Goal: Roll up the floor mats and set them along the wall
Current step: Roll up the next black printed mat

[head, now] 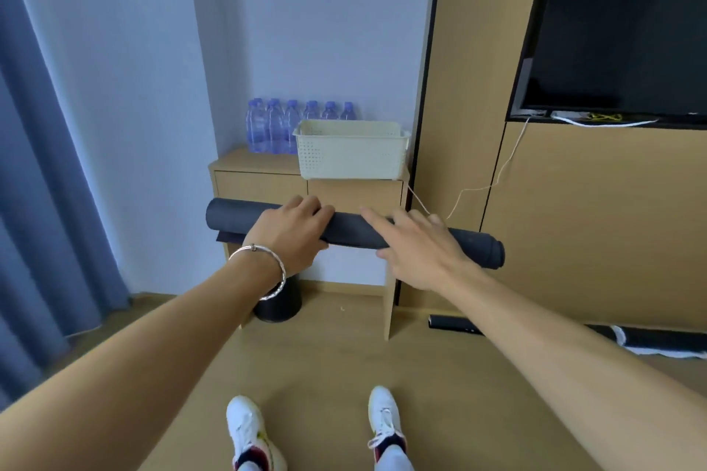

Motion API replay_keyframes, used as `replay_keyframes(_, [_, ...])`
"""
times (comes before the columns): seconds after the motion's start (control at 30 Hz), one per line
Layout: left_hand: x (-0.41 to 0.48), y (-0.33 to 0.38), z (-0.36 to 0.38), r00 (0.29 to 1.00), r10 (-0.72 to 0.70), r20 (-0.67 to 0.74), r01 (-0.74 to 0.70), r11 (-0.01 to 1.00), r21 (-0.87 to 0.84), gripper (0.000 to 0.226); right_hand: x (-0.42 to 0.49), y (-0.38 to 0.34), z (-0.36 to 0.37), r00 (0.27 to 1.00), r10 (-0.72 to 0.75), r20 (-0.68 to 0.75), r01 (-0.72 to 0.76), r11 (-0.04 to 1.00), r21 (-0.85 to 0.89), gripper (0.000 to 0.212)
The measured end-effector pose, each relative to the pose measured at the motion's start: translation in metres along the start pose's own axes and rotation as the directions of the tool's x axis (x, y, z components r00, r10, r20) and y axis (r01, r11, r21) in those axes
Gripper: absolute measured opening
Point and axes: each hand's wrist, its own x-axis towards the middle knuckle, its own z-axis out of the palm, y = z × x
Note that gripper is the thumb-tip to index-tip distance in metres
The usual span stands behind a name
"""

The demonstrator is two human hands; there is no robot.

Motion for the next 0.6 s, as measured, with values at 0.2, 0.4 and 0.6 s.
replay_keyframes(0.2, [-0.003,-0.019,0.073,0.995,-0.026,0.095,0.026,1.0,0.002,0.042,0.027,-0.013,0.067,0.995,-0.024,0.102,0.015,0.996,0.087,0.06])
replay_keyframes(0.4, [0.011,-0.039,0.172,0.972,-0.073,0.225,0.084,0.996,-0.041,0.038,0.071,-0.021,0.161,0.97,-0.038,0.239,0.0,0.987,0.159,0.059])
replay_keyframes(0.6, [0.035,-0.054,0.355,0.882,-0.096,0.461,0.188,0.969,-0.158,0.039,0.133,-0.021,0.326,0.855,-0.08,0.513,-0.077,0.958,0.277,0.063])
